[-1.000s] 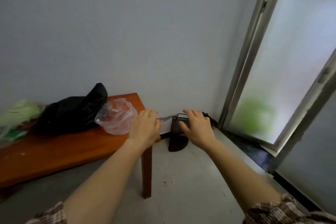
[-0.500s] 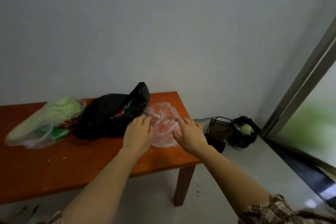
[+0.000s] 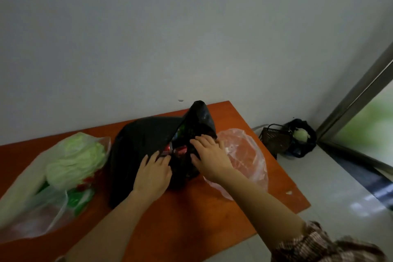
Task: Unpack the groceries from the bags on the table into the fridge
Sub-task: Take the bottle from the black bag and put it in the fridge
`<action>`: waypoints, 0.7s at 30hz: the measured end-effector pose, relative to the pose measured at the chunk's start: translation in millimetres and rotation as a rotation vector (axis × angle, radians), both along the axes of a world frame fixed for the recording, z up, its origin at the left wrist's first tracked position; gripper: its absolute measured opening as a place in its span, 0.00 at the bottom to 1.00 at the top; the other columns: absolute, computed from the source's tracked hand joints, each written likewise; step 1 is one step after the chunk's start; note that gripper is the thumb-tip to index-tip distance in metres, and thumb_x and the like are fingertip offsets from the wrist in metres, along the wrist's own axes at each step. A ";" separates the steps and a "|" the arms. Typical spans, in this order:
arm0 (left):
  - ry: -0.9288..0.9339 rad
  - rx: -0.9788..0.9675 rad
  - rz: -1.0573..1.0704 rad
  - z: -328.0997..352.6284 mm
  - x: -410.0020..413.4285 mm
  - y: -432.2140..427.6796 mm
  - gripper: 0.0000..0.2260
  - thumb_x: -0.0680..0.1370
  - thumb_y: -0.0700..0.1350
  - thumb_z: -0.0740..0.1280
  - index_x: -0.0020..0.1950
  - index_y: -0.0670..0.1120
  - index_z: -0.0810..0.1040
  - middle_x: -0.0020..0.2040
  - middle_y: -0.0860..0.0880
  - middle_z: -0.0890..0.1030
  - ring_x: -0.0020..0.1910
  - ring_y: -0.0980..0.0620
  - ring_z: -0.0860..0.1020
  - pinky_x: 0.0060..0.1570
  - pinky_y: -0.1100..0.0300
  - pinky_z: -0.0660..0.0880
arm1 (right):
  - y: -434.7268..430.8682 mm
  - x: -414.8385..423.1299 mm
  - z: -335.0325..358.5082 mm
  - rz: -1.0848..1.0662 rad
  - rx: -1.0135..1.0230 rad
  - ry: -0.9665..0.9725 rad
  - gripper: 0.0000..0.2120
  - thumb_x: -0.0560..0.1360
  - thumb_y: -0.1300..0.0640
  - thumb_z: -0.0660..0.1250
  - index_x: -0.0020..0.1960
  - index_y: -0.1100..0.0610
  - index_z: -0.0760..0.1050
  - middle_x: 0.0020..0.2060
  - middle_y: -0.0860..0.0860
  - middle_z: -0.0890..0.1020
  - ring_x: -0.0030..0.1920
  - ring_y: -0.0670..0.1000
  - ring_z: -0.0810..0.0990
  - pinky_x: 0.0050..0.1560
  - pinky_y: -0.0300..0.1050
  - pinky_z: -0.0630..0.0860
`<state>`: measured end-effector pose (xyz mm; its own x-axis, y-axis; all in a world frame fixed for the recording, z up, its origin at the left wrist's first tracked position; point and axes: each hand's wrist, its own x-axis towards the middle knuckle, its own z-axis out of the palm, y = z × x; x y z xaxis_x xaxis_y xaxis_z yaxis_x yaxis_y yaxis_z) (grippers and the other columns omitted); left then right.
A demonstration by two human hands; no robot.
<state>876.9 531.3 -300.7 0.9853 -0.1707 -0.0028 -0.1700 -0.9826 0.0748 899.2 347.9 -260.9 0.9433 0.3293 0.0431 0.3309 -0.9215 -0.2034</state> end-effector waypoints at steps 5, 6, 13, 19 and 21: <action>0.123 0.080 -0.020 -25.2 27.0 34.7 0.23 0.82 0.54 0.46 0.74 0.50 0.65 0.76 0.48 0.61 0.78 0.46 0.47 0.74 0.44 0.45 | 41.0 31.6 -26.6 0.078 -0.231 0.089 0.21 0.82 0.49 0.53 0.73 0.53 0.65 0.77 0.54 0.56 0.78 0.53 0.45 0.72 0.64 0.37; 0.137 0.087 -0.015 -28.0 32.1 38.4 0.24 0.82 0.55 0.44 0.74 0.50 0.65 0.77 0.47 0.59 0.78 0.45 0.46 0.73 0.43 0.44 | 43.6 37.5 -30.4 0.086 -0.301 0.107 0.21 0.82 0.47 0.53 0.72 0.54 0.67 0.77 0.55 0.56 0.78 0.54 0.44 0.72 0.64 0.35; 0.323 0.397 0.002 -25.5 73.7 79.4 0.37 0.78 0.58 0.59 0.78 0.41 0.46 0.78 0.41 0.38 0.75 0.40 0.34 0.72 0.40 0.39 | 19.7 65.4 -46.5 0.156 -0.648 0.116 0.41 0.75 0.38 0.61 0.78 0.58 0.49 0.78 0.60 0.47 0.77 0.62 0.37 0.69 0.64 0.28; 0.302 0.490 -0.056 -6.8 137.1 112.3 0.44 0.75 0.51 0.68 0.77 0.40 0.41 0.77 0.42 0.35 0.75 0.40 0.35 0.72 0.40 0.43 | 17.1 114.8 -36.6 0.173 -0.651 0.067 0.51 0.72 0.38 0.67 0.78 0.53 0.36 0.78 0.58 0.40 0.76 0.64 0.37 0.66 0.62 0.23; 0.303 0.466 -0.063 -5.9 160.3 118.4 0.43 0.75 0.48 0.68 0.77 0.41 0.41 0.77 0.43 0.35 0.76 0.41 0.36 0.73 0.42 0.45 | 22.0 136.7 -36.9 0.155 -0.623 0.082 0.51 0.72 0.36 0.67 0.78 0.53 0.36 0.78 0.58 0.43 0.77 0.63 0.41 0.69 0.61 0.28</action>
